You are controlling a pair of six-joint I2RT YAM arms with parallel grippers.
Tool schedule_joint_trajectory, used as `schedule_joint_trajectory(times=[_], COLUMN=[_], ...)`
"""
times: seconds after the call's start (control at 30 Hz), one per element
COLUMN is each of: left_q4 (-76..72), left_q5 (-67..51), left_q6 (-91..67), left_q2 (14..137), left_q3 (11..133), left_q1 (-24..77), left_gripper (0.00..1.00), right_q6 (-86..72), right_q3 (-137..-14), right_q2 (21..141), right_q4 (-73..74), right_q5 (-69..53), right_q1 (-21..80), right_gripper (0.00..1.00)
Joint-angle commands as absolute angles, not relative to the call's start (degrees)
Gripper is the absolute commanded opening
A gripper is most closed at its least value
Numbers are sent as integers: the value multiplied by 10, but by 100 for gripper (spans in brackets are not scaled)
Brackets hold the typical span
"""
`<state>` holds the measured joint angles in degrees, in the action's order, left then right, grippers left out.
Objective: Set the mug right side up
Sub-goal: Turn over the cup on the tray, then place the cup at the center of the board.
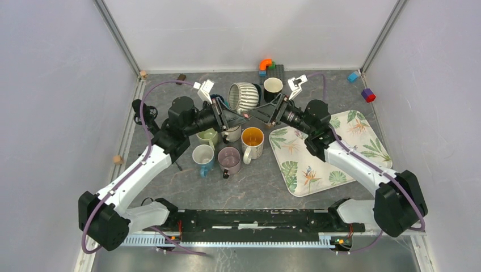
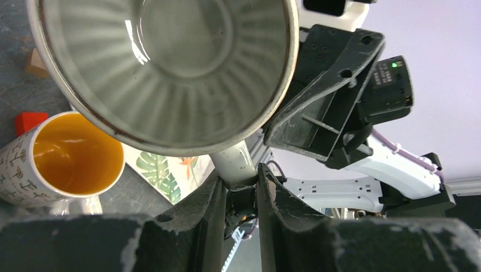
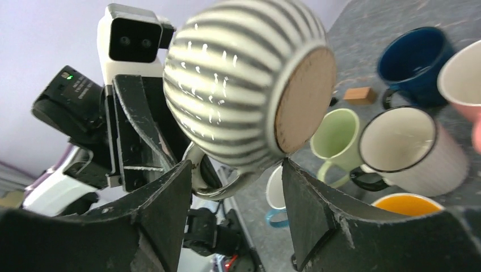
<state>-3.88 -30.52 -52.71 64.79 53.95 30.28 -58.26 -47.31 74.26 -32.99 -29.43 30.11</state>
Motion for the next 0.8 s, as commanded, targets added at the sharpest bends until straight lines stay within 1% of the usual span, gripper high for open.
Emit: schedule_joint_trajectory(times=[0.0, 0.23, 0.4, 0.57, 0.77], left_q4=[-34, -3, 23, 11, -33], left_q5=[-312, -306, -298, -285, -276], left_q6=[-458, -420, -404, -397, -404], left_q2=[631, 649, 679, 738, 834], left_q3=[583, 609, 630, 669, 719], left_q1=[310, 330, 346, 366, 388], left_gripper=[2, 2, 2, 2, 2], right_q6=[-501, -436, -402, -393, -390], right_q3=[-483, -485, -486, -471, -450], right_q2=[702, 660, 635, 614, 620], right_q4=[-281, -180, -116, -82, -42], right_q5=[-242, -170, -115, -62, -11], right_q1=[296, 296, 296, 296, 283], right_gripper=[65, 70, 76, 78, 78])
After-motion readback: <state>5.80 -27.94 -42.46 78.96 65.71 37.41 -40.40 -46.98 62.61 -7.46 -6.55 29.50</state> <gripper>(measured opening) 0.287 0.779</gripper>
